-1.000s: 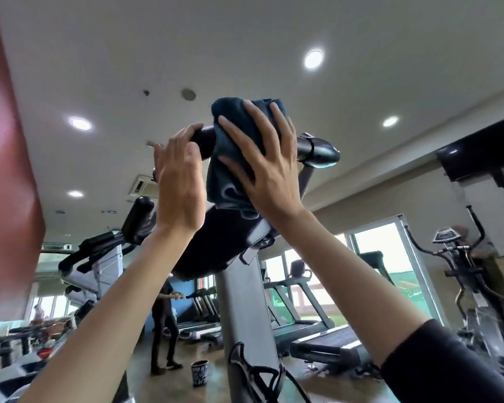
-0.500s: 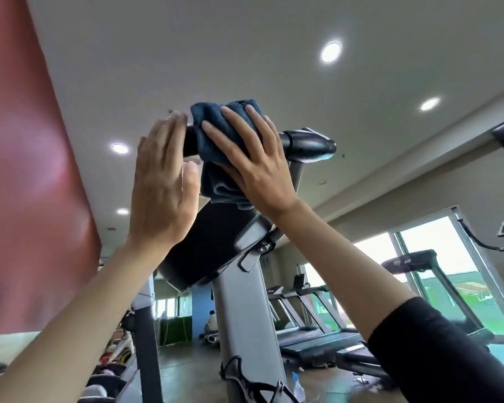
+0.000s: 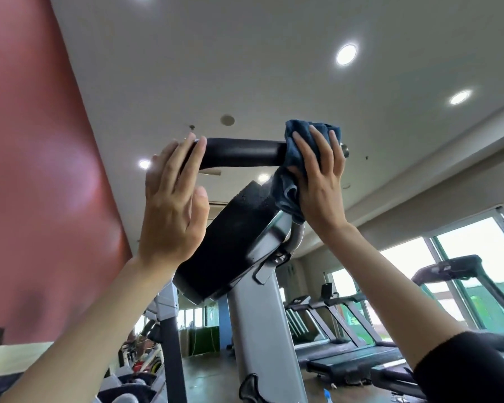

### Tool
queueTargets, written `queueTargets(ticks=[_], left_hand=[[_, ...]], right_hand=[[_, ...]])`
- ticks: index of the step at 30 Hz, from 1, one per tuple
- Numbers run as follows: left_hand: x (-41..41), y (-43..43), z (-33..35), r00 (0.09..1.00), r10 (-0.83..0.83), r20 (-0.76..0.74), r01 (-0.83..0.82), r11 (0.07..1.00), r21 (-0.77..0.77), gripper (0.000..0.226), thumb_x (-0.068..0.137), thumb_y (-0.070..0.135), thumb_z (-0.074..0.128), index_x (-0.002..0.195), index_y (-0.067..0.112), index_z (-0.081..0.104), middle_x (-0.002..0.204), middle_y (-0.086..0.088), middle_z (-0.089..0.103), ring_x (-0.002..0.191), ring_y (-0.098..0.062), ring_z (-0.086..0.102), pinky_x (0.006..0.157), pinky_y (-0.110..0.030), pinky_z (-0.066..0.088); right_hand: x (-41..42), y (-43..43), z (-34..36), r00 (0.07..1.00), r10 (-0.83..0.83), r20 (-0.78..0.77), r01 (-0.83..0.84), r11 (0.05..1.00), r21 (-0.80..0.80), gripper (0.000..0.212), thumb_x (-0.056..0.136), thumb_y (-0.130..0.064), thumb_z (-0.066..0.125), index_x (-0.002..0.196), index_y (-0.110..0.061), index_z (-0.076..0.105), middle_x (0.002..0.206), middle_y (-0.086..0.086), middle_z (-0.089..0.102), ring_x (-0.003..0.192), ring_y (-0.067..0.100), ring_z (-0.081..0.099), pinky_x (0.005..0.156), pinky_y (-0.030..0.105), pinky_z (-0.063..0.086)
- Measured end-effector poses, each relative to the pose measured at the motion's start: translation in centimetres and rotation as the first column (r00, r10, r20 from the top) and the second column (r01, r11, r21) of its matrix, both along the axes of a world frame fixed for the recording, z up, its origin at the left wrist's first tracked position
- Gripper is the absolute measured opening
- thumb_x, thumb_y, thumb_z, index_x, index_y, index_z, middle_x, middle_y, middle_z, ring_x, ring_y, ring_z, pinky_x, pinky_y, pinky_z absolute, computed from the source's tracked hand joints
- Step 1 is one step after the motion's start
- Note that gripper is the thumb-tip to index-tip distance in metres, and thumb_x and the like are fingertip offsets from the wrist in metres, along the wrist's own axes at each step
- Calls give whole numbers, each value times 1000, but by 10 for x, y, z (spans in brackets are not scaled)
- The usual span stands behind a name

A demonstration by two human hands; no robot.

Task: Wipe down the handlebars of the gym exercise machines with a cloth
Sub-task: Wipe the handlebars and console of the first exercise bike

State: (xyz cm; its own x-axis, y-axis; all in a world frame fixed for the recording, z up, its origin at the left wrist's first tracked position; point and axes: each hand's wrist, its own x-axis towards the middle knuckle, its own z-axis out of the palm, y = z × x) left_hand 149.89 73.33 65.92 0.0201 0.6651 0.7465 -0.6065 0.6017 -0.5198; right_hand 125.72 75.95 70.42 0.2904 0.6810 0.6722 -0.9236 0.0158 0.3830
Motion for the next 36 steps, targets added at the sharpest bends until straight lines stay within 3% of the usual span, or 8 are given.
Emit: queueTargets(ticks=[3,10,13,18,22,24,30,36], left_hand=[[-4,-1,0,1000,-23,-21,23,1000,10,53,92,17,27,141,0,40,145,-17,39,135,-26,30,112,-52,26],[-5,-6,3,999,-25,-37,24,999,-36,54,92,16,25,140,-4,40,143,-19,40,134,-28,33,113,-49,26],[-6,-7,5,998,-28,-58,25,998,-54,55,91,15,25,139,-5,41,143,-19,40,134,-23,31,113,-48,27],[-8,-8,6,997,-34,-65,29,997,-77,55,90,15,24,139,-4,41,143,-13,39,134,-17,28,114,-40,26],[-9,-7,5,994,-80,-78,74,994,-74,54,92,16,21,140,-1,39,143,-5,35,135,-7,25,114,-39,26],[-10,-5,4,994,-84,-67,79,994,-72,53,97,21,18,139,-2,40,143,-4,35,135,-10,26,114,-43,27],[-4,-2,1,998,-64,-29,63,997,-41,57,98,26,14,139,-3,41,143,-7,36,134,-15,30,114,-41,27],[14,7,-3,995,-98,34,96,994,56,58,94,18,12,139,-3,43,142,-5,42,134,-7,34,114,-29,28]], right_hand=[[28,-3,-3,999,-8,-45,7,1000,-16,41,103,-30,41,139,-11,41,145,7,30,136,38,22,110,63,26],[-10,0,4,987,-126,-97,120,990,-72,39,103,-25,46,138,-10,43,143,8,32,136,36,28,114,52,29],[-40,-4,3,999,21,-25,-19,997,75,49,96,-20,56,141,-15,36,148,4,25,140,34,20,121,39,12],[-65,2,6,955,264,139,-292,922,255,53,94,-19,52,145,-15,37,153,14,27,141,32,19,117,51,18],[-28,1,-1,925,344,162,-373,905,204,51,95,-21,54,144,-14,40,152,12,29,143,36,14,119,41,9],[-5,-2,-5,932,334,141,-351,929,122,47,95,-16,56,141,-13,44,151,13,33,142,33,12,120,32,5],[75,-4,-14,983,156,-97,-152,987,54,42,100,-30,42,136,-11,52,142,13,48,137,35,26,110,62,26],[49,-5,-10,998,54,-30,-53,998,16,43,97,-16,56,139,-12,49,145,13,45,137,36,30,113,57,27]])
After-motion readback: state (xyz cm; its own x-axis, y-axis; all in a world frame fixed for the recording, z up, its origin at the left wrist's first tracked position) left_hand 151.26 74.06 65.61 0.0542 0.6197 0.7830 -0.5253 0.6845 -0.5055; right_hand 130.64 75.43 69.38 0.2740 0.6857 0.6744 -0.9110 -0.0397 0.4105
